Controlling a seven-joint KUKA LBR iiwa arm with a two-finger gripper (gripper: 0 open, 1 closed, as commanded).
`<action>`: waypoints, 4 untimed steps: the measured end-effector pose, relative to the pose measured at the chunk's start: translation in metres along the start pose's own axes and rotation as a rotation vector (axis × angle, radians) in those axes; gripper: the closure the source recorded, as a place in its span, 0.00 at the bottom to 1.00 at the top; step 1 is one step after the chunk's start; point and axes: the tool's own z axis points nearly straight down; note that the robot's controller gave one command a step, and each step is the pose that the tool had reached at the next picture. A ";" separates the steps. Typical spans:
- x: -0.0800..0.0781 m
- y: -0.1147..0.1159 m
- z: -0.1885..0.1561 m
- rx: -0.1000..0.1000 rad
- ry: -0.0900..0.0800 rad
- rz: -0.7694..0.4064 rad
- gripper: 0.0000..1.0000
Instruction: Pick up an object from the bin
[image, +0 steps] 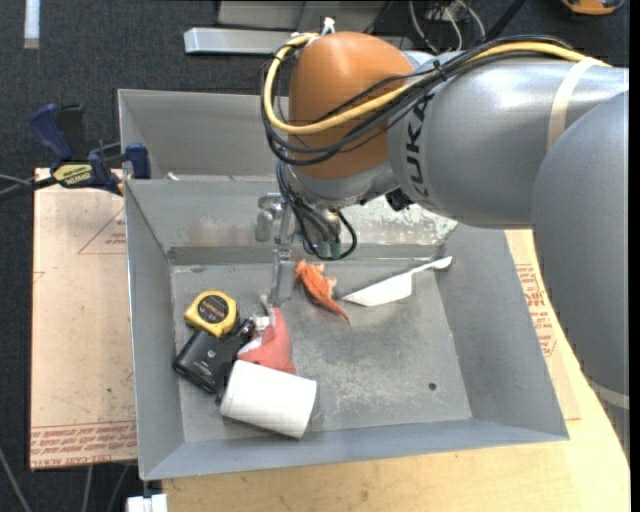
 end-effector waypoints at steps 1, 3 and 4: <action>-0.001 -0.001 -0.005 -0.001 -0.008 0.002 0.00; 0.008 -0.008 0.090 -0.001 -0.005 0.028 0.00; 0.020 -0.014 0.124 0.001 0.002 -0.007 0.00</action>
Offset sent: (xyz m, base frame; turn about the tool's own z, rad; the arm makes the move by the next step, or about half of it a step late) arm -0.0076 -0.0029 -0.1199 0.1211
